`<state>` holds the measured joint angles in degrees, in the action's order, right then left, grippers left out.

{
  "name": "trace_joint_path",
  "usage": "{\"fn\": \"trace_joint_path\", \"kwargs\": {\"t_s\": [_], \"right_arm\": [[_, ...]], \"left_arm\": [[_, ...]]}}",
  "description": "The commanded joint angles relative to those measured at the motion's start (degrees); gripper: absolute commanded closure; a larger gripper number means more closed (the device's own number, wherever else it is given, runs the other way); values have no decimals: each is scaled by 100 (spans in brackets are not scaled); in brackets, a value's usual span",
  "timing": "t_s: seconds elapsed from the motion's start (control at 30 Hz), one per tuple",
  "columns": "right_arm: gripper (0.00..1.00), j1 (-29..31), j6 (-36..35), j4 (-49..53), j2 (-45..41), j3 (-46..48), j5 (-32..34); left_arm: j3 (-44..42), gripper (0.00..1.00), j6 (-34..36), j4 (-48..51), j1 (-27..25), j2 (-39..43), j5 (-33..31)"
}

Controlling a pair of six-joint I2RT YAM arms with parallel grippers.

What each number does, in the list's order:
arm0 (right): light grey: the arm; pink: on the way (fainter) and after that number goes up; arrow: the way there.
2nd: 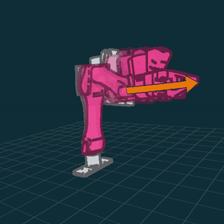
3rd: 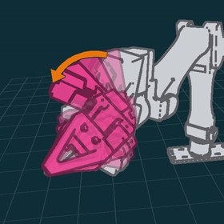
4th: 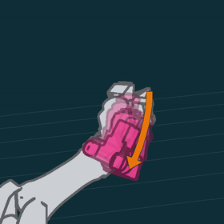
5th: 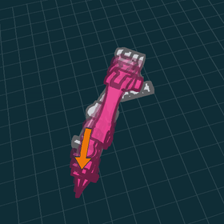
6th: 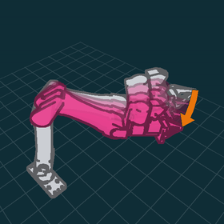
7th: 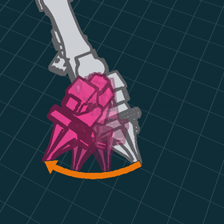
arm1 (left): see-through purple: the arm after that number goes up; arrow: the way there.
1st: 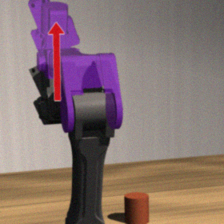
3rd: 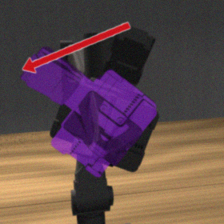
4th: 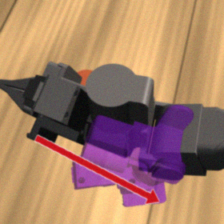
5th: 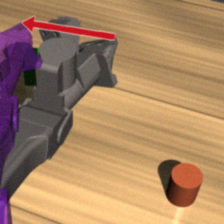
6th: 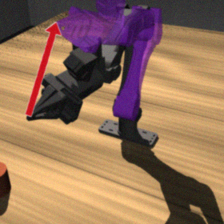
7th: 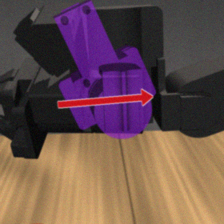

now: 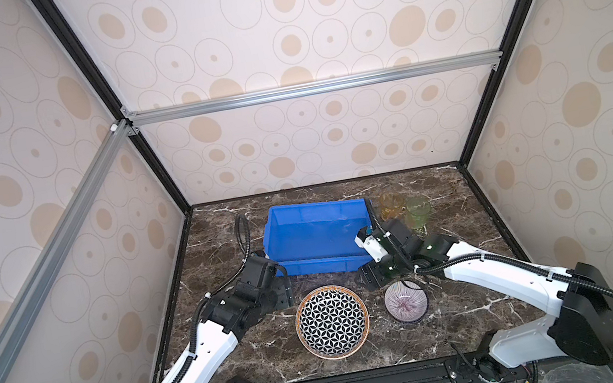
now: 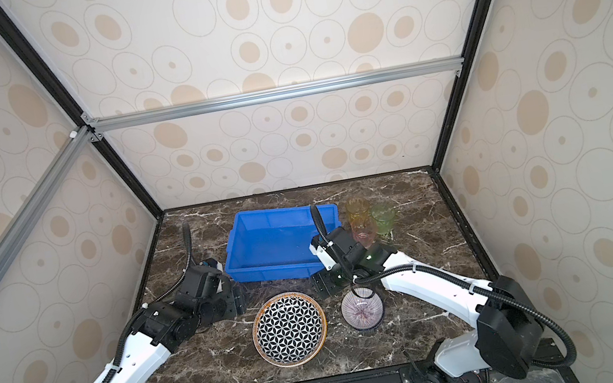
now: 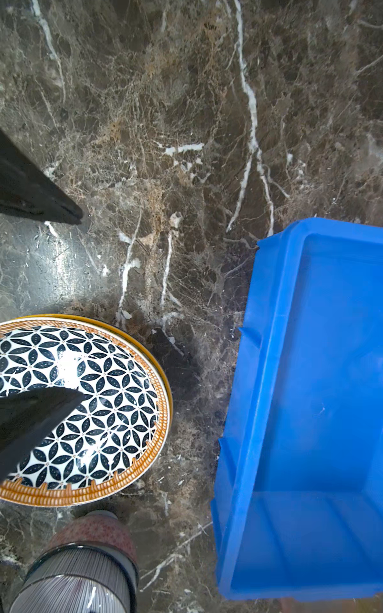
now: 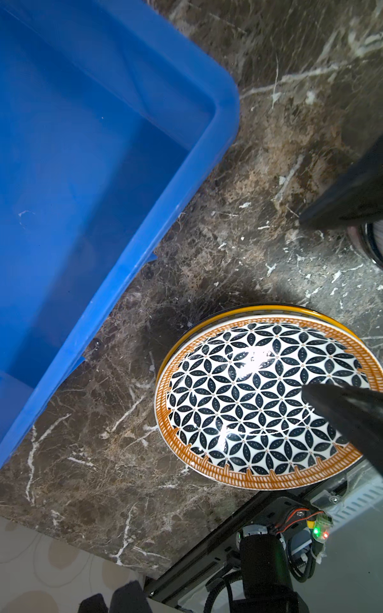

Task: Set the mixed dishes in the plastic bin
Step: 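Move both grippers forward toward the stacked patterned plates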

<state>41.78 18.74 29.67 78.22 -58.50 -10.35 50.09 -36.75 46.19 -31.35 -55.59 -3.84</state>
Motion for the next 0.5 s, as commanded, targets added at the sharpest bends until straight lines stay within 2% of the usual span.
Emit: {"fn": "trace_joint_path", "kwargs": {"t_s": [0.0,0.17,0.3,0.47], "right_arm": [[28,104,59,188,93,5,-143],[32,182,53,236,241,41,-84],[39,269,-62,379,410,-10,-75],[49,367,10,347,579,-34,-118]], "left_arm": [[25,25,-184,312,-62,66,98],[-132,30,-239,324,-87,35,286],[-246,36,-290,399,-123,113,339],[-374,38,-317,338,-134,163,504]]}}
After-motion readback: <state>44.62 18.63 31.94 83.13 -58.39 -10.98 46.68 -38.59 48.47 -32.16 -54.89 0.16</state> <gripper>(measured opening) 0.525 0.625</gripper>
